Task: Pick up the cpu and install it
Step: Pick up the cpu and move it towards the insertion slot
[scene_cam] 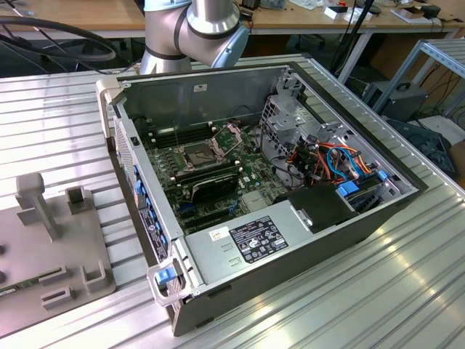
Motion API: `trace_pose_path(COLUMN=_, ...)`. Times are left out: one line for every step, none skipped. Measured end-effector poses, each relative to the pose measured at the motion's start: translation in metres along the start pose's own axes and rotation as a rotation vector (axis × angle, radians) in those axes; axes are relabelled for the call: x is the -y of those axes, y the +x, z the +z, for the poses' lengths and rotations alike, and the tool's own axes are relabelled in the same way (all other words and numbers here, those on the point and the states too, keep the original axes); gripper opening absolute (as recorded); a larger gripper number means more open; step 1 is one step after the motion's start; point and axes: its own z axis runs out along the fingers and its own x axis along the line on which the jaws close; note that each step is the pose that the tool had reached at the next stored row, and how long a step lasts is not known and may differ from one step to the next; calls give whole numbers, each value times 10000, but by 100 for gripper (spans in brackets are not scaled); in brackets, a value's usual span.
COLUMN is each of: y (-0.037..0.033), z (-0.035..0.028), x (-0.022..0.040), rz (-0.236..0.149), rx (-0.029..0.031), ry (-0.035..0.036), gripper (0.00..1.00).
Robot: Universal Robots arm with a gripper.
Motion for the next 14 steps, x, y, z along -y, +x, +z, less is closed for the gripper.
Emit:
trace_pose_path(y=0, z=-6, x=0, rz=0, rx=0, ry=0, gripper=55)
trace_pose_path(y=0, z=-16, x=0, rz=0, rx=0, ry=0, gripper=55)
trace_pose_path(y=-1, z=-19, x=0, rz=0, rx=0, ry=0, gripper=55)
trace_pose_path(y=-1, z=-22, x=0, rz=0, rx=0, ry=0, gripper=55)
trace_pose_path(y=-1, z=-25, x=0, rz=0, rx=0, ry=0, gripper=55)
trace_pose_path(y=-1, z=-26, x=0, rz=0, rx=1, ry=-1, gripper=55)
trace_pose_path(y=-1, z=-32, x=0, rz=0, rx=0, ry=0, gripper=55)
trace_pose_path(y=-1, z=-37, x=0, rz=0, rx=0, ry=0, gripper=55)
trace_pose_path(y=-1, z=-37, x=0, rz=0, rx=0, ry=0, gripper=55)
trace_pose_path(y=-1, z=-39, x=0, rz=0, rx=-1, ry=1, gripper=55)
trace_pose_path(y=-1, z=-41, x=0, rz=0, rx=-2, ry=1, gripper=55)
trace_pose_path(y=0, z=-45, x=0, rz=0, rx=-3, ry=1, gripper=55)
trace_pose_path(y=-1, z=-50, x=0, rz=0, rx=-3, ry=3, gripper=55)
trace_pose_path(y=-1, z=-56, x=0, rz=0, rx=-1, ry=1, gripper=55)
